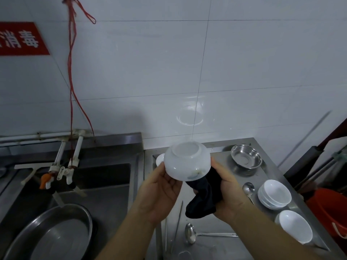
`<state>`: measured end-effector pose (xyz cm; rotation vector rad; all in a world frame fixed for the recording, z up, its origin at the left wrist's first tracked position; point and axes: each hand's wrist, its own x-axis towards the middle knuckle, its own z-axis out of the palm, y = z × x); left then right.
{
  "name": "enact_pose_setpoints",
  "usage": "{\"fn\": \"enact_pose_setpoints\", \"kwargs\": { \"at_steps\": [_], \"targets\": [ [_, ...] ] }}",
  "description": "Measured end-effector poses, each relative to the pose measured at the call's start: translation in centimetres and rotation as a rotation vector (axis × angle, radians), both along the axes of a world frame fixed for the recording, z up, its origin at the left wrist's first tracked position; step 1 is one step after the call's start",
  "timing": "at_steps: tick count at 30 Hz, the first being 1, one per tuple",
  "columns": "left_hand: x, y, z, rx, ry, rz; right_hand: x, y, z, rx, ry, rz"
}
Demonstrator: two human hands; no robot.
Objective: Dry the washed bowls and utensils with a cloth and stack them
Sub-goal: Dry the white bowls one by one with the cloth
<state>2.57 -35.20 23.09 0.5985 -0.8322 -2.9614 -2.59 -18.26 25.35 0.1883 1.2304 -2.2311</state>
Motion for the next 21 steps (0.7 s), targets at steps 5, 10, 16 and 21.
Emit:
{"fn": "enact_pose_setpoints", "kwargs": {
  "at_steps": [5, 10, 16, 21],
  "targets": [
    [-0.8, -0.9, 1.7, -0.085, 0.021, 0.06, -0.1, -0.5, -1.0, 0.212, -0.119, -0.17],
    [-0.7, -1.8, 1.4, -0.401, -0.079, 0.09, -1.3, 0.3, 1.3, 0.197, 0.134, -0.358],
    [0.1, 0.4, 2.1, -0.685, 0.066, -0.142, -1.1, -0.5, 2.1, 0.554, 1.322, -0.119],
    [1.2, 0.4, 2.2, -0.698, 0.166, -0.207, -2.6, -0.4, 1.8, 0.735, 1.771, 0.146]
  ]
}}
